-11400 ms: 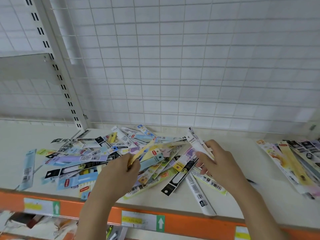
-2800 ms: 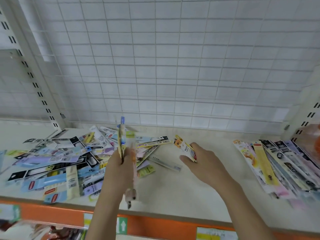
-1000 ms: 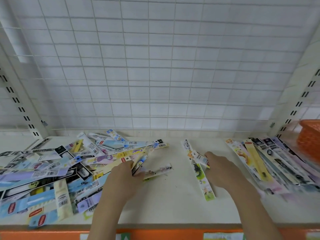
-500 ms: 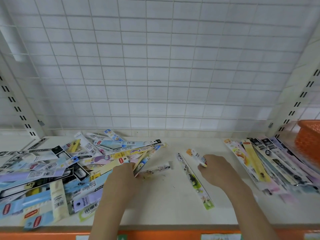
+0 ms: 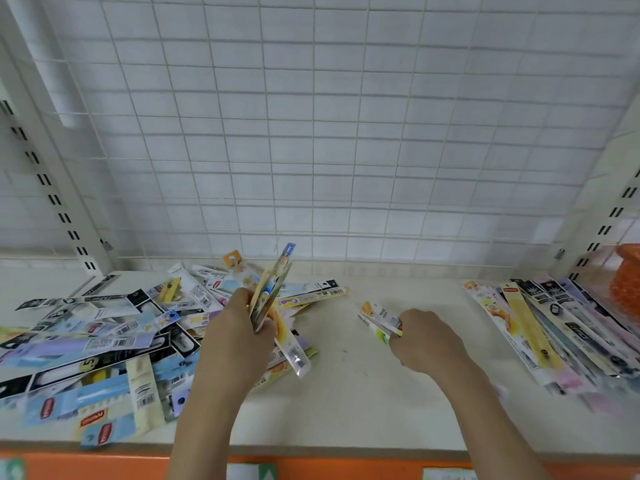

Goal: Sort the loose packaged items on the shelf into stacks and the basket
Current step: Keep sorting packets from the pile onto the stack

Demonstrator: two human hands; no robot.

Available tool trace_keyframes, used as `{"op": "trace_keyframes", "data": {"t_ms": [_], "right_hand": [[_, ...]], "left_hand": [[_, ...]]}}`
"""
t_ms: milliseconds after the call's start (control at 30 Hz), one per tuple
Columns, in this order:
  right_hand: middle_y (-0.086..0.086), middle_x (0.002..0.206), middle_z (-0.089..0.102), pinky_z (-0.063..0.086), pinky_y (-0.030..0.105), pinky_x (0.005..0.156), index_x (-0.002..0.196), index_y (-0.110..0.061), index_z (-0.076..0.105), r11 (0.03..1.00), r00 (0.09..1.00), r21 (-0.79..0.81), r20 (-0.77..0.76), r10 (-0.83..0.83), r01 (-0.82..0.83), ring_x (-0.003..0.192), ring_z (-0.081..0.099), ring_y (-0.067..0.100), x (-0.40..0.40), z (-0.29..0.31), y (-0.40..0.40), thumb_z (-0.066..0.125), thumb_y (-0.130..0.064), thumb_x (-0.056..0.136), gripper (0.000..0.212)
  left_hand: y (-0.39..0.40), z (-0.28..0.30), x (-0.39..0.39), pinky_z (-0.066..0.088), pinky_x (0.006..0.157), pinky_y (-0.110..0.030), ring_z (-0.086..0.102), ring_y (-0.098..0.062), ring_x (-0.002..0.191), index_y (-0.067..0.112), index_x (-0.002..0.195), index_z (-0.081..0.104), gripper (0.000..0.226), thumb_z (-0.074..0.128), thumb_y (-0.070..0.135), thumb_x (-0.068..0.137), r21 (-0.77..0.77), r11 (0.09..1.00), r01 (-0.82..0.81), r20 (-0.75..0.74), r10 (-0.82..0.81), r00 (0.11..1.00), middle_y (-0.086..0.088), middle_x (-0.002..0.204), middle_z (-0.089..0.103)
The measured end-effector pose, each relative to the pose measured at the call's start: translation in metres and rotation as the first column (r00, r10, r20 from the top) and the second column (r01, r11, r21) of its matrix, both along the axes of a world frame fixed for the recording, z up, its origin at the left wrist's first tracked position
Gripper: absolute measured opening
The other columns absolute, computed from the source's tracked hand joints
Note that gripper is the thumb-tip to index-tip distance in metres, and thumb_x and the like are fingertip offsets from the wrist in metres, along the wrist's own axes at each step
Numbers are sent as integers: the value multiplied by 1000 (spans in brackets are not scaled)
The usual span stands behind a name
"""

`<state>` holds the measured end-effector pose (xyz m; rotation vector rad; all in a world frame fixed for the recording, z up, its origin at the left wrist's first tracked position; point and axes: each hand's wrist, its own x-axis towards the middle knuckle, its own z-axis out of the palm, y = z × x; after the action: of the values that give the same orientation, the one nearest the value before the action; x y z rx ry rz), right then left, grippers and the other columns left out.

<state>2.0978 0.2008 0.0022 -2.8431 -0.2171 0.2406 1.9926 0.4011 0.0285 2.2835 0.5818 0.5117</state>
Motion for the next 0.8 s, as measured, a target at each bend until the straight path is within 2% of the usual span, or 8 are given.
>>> {"op": "trace_keyframes", "data": {"t_ms": [133, 267, 400, 500, 633, 700, 733, 800], "right_hand": [[3, 89, 57, 38, 27, 65, 84, -18, 47, 1000, 995, -6, 94, 21, -21, 81, 53, 27, -4, 5, 8, 47, -21, 85, 3], [3, 89, 50, 36, 28, 67, 92, -20, 48, 1000, 975, -4, 219, 24, -24, 81, 46, 27, -11, 13, 20, 45, -20, 89, 4], [6, 96, 59, 37, 29, 65, 98, -20, 52, 998, 955, 64, 295, 5, -25, 81, 51, 29, -15, 16, 34, 49, -23, 88, 10], [6, 93, 61, 37, 29, 63, 87, -21, 50, 991, 946, 116, 322, 22, -63, 79, 50, 28, -17, 16, 46, 50, -28, 88, 8], [4, 87, 62, 38, 31, 63, 76, -22, 49, 974, 941, 195, 335, 46, -117, 83, 53, 29, -21, 15, 66, 44, -46, 92, 28], [1, 76, 57, 38, 31, 62, 64, -26, 42, 965, 947, 236, 320, 34, -114, 81, 55, 28, -24, 15, 75, 46, -51, 90, 36], [-1, 73, 55, 38, 30, 62, 62, -27, 40, 960, 951, 258, 310, 24, -108, 80, 56, 28, -26, 16, 79, 49, -52, 89, 37], [-1, 79, 59, 39, 29, 62, 73, -26, 48, 960, 957, 263, 290, 14, -94, 84, 59, 28, -26, 16, 87, 55, -48, 86, 26]], "left_hand": [[7, -2, -4, 35, 52, -22, 51, -9, 62, 19, 120, 46, 32, 50, 9, 91, -63, 998, 24, 38, -21, 999, 5, 71, 55], [15, -1, -13, 37, 55, -20, 50, -5, 63, 33, 148, 14, 71, 50, 8, 93, -98, 994, 51, 89, -43, 995, 4, 95, 60], [25, 2, -21, 35, 64, -27, 53, -7, 65, 31, 146, -21, 94, 52, 5, 92, -215, 976, 12, 152, 21, 988, 6, 83, 60], [37, 2, -27, 38, 70, -31, 55, -15, 66, 28, 144, -25, 100, 56, 5, 90, -283, 957, -67, 173, 120, 978, -2, 74, 58], [51, 2, -36, 39, 70, -32, 56, -18, 65, 26, 143, -28, 107, 61, 5, 87, -307, 944, -124, 188, 188, 964, -1, 74, 60], [62, -2, -39, 39, 69, -31, 55, -16, 66, 21, 147, -16, 101, 63, 6, 86, -335, 930, -153, 176, 221, 959, -1, 75, 61], [65, 1, -42, 38, 63, -30, 54, -18, 66, 16, 148, 5, 86, 63, 8, 86, -308, 938, -159, 153, 214, 965, -2, 74, 60], [73, 4, -47, 32, 49, -29, 47, -16, 56, 9, 98, 54, 14, 61, 13, 87, -119, 973, -200, 126, 215, 969, -1, 62, 52]]}}
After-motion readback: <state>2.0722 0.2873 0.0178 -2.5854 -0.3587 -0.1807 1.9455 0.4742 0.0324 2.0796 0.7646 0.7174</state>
